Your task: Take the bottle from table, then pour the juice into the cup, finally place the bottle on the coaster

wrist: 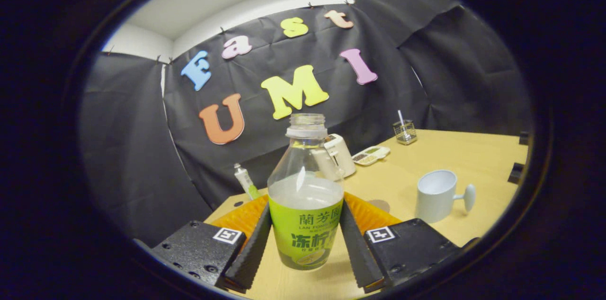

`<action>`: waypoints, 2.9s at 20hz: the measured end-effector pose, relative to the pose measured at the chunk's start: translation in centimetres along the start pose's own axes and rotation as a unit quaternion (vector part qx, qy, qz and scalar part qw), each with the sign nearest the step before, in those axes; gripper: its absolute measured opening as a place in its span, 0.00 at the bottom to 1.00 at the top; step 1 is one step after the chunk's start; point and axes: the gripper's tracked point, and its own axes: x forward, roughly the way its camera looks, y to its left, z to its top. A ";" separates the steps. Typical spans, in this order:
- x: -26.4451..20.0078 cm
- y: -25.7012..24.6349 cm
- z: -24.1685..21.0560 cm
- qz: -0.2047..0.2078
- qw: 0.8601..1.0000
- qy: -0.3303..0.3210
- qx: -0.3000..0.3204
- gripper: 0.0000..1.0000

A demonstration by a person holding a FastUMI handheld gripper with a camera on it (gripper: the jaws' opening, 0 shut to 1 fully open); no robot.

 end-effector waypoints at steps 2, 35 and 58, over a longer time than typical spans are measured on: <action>0.5 0.1 0.1 0.026 0.999 0.008 0.045 0.81; 2.6 -5.7 7.1 0.076 0.836 0.031 0.542 0.80; 2.7 -8.2 8.1 0.131 0.712 0.015 0.689 0.79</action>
